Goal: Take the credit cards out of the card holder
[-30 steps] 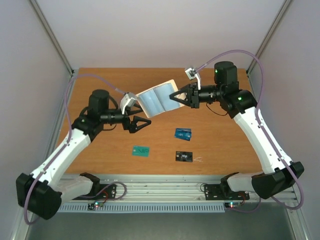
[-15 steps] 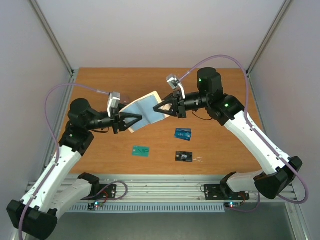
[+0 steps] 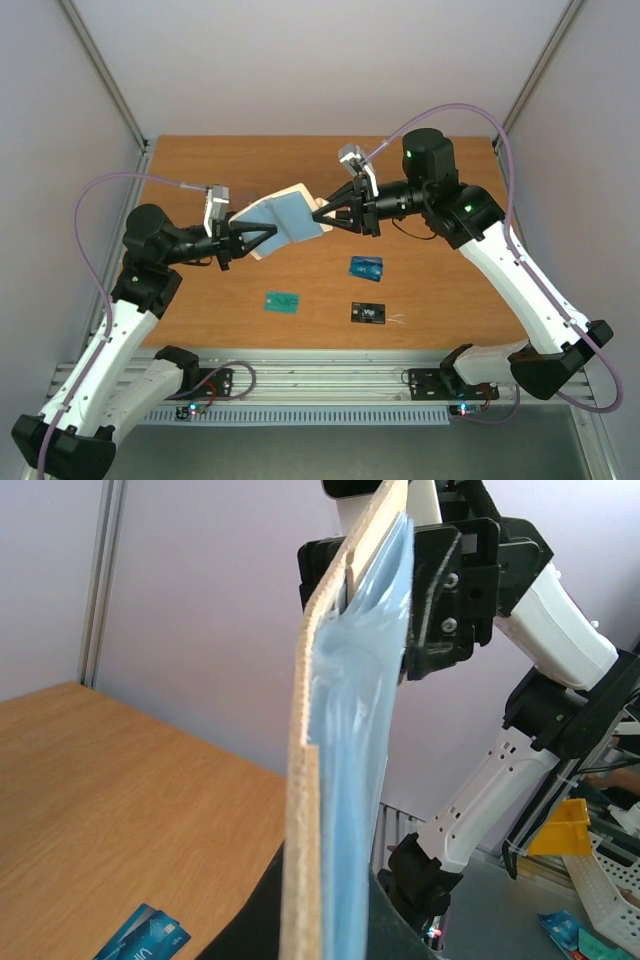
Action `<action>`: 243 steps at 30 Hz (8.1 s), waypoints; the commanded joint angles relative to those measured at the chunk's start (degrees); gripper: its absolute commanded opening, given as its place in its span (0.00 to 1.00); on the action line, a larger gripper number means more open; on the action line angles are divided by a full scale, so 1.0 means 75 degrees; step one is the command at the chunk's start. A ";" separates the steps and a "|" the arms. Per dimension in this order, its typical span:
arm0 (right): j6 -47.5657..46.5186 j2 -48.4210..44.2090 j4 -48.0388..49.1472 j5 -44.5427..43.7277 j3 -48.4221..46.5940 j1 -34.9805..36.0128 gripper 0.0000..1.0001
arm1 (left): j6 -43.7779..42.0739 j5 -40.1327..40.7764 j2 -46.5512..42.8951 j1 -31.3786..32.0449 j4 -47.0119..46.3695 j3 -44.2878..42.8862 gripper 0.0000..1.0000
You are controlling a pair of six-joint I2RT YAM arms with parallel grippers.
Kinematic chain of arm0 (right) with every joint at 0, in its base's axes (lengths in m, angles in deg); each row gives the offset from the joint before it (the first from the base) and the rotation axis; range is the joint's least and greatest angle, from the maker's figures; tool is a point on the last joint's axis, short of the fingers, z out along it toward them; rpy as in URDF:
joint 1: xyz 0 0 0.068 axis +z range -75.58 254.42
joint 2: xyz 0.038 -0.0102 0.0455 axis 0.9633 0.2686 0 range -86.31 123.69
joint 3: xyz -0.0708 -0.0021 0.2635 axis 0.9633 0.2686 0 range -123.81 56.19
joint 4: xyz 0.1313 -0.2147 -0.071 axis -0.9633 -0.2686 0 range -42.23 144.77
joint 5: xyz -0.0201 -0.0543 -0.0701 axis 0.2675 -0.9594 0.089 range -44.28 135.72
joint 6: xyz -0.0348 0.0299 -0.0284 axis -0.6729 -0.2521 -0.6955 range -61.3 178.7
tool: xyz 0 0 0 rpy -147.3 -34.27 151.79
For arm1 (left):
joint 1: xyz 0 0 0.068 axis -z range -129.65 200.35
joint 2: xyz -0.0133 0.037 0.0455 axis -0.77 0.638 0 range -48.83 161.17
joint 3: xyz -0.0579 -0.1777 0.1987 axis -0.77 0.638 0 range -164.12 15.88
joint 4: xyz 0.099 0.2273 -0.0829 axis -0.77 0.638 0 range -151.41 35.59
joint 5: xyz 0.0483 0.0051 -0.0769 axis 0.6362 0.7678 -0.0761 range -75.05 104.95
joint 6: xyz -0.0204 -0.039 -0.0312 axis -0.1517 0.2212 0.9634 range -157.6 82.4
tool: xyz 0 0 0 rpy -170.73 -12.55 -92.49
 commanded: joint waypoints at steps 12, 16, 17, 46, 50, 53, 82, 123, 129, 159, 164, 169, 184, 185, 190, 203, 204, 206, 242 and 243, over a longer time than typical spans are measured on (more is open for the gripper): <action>-0.0569 0.0169 -0.0360 -0.2635 -0.0274 0.0927 0.07 | -0.0748 -0.0362 -0.0196 -0.0043 -0.0322 0.0105 0.00; -0.0725 0.0381 -0.0319 -0.2934 -0.0367 0.1244 0.10 | -0.0745 -0.0352 -0.0142 -0.0035 -0.0404 0.0085 0.00; -0.0756 0.0449 -0.0318 -0.2966 -0.0406 0.1322 0.12 | -0.0729 -0.0351 -0.0133 -0.0034 -0.0423 0.0082 0.00; -0.1594 0.1195 -0.1388 -0.6290 -0.1435 0.2651 0.01 | 0.0403 0.2407 0.0111 -0.0048 0.0211 0.0060 0.99; -0.1769 0.1008 -0.1407 -0.6053 -0.1296 0.2627 0.01 | 0.0403 0.2016 0.0100 -0.0053 0.0168 0.0110 0.56; -0.1709 0.0745 -0.1279 -0.5150 -0.1086 0.2324 0.09 | 0.0389 0.1875 0.0060 -0.0058 0.0165 0.0151 0.04; -0.0897 0.0559 -0.1173 -0.3934 -0.0873 0.0783 0.15 | 0.0376 0.0711 -0.0109 -0.0064 -0.0472 0.0246 0.00; -0.0944 0.0915 -0.1809 -0.2094 -0.1214 0.0151 0.42 | 0.0296 0.0130 -0.0264 -0.0064 -0.0905 0.0368 0.00; -0.0983 0.1060 -0.1841 -0.2285 -0.1227 0.0350 0.46 | 0.0296 0.0115 -0.0233 -0.0058 -0.0926 0.0341 0.00; -0.0095 0.1260 -0.1490 -0.2277 -0.1417 0.0710 0.01 | -0.0008 0.1264 -0.0314 -0.0108 0.0195 0.0547 0.44; 0.0039 0.1149 -0.1423 -0.2649 -0.1376 0.0683 0.01 | 0.0338 0.0717 -0.0339 -0.0192 -0.0165 0.0636 0.71; 0.0111 0.1130 -0.1243 -0.2632 -0.1288 0.0682 0.01 | 0.0869 0.0399 -0.0319 -0.0237 -0.0583 0.0664 0.88; 0.0026 0.1005 -0.0601 -0.1256 -0.0999 0.0684 0.01 | 0.1257 0.0929 -0.0220 -0.0304 -0.0642 0.0601 0.00; 0.0057 0.1022 -0.0582 -0.1295 -0.0991 0.0654 0.02 | 0.1257 0.0987 -0.0222 -0.0310 -0.0540 0.0582 0.00; 0.0766 0.0793 -0.0533 -0.2618 -0.0531 -0.0130 0.23 | 0.0666 0.2279 -0.0288 -0.0313 0.1174 0.0345 0.00; 0.0046 0.1245 -0.0512 -0.2237 -0.0739 0.1074 0.35 | -0.5549 0.8879 0.0234 -0.0248 0.5339 -0.0220 0.00; 0.0171 0.1343 -0.0067 -0.1688 -0.0681 0.1254 0.35 | -0.5293 0.8618 0.0208 -0.0261 0.5351 -0.0334 0.00; 0.0839 0.1558 0.1048 -0.0976 -0.0500 0.1432 0.35 | -0.4411 0.7329 0.0186 -0.0315 0.5390 -0.0580 0.00; -0.0625 0.2038 -0.1524 -0.1891 -0.1826 0.1188 0.18 | 0.1658 -0.0343 -0.0412 -0.0450 -0.2179 0.0977 0.00; -0.0660 0.2068 -0.1541 -0.1707 -0.1845 0.1199 0.15 | 0.1675 -0.0385 -0.0411 -0.0452 -0.2238 0.0978 0.00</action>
